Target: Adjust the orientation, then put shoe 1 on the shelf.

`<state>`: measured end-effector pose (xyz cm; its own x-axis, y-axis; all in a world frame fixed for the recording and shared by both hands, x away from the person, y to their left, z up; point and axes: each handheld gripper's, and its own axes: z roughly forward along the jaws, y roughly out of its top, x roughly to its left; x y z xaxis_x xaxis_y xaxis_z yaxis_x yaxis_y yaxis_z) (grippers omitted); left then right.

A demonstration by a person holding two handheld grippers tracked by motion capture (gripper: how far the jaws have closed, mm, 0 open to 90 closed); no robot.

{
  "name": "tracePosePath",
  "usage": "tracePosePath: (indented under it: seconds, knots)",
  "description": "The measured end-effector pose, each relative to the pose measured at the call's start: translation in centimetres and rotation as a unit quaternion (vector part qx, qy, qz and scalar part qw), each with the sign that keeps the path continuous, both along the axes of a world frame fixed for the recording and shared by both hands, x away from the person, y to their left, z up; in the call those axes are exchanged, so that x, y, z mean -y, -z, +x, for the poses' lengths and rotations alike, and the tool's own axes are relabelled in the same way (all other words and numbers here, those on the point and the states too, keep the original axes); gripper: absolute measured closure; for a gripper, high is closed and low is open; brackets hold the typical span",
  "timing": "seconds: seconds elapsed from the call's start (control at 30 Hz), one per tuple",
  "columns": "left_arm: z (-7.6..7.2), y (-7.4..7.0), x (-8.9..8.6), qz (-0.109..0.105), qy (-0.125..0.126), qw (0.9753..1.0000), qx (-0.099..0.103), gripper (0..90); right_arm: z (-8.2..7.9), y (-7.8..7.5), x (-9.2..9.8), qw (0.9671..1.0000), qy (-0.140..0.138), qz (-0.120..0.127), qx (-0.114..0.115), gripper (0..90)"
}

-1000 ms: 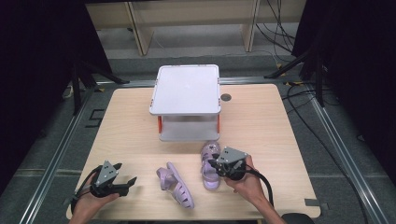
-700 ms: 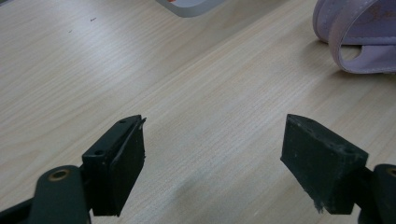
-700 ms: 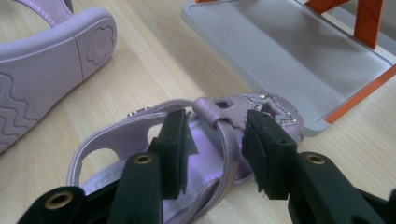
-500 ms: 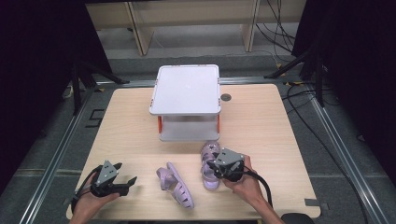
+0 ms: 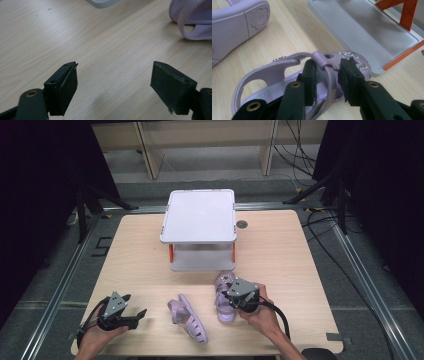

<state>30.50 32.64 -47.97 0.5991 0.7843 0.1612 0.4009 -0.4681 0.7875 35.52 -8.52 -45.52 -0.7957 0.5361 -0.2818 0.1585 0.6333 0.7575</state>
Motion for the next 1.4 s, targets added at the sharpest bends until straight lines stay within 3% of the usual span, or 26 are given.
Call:
tracePosePath:
  seconds: [0.33,0.43,0.57,0.7,0.8,1.1,1.37,1.4]
  knots:
    - [-0.1,0.0,0.0,-0.013,0.001,0.9999,0.002,21.1,0.2,-0.2,0.2,1.0000,-0.001,0.002,-0.002,73.5]
    - [0.0,-0.1,-0.1,-0.003,0.003,1.0000,0.003,21.1,0.2,-0.3,0.3,1.0000,-0.001,0.000,0.000,75.5]
    - [0.0,-0.1,0.0,-0.005,0.002,1.0000,0.002,21.1,0.4,-0.5,0.6,1.0000,0.002,-0.002,0.004,77.9]
    - [-0.1,-0.1,0.0,-0.008,0.002,1.0000,0.002,21.1,0.6,-1.0,1.0,0.9999,0.001,0.011,-0.004,80.2]
    - [-0.1,-0.1,-0.1,-0.008,-0.002,1.0000,0.003,21.1,0.7,-1.8,1.3,0.9995,-0.001,0.030,-0.008,81.1]
    - [0.0,-0.1,-0.1,-0.007,0.001,1.0000,0.003,21.1,0.3,-3.9,1.7,0.9991,-0.005,0.041,0.006,81.0]
    - [-0.1,0.0,0.0,-0.012,-0.003,0.9999,0.003,21.1,-0.8,-6.4,1.5,0.9980,-0.020,0.056,0.019,81.1]
    - [-0.1,0.0,0.0,-0.014,-0.005,0.9999,0.002,21.1,-1.0,-7.2,1.2,0.9975,-0.028,0.061,0.024,81.1]
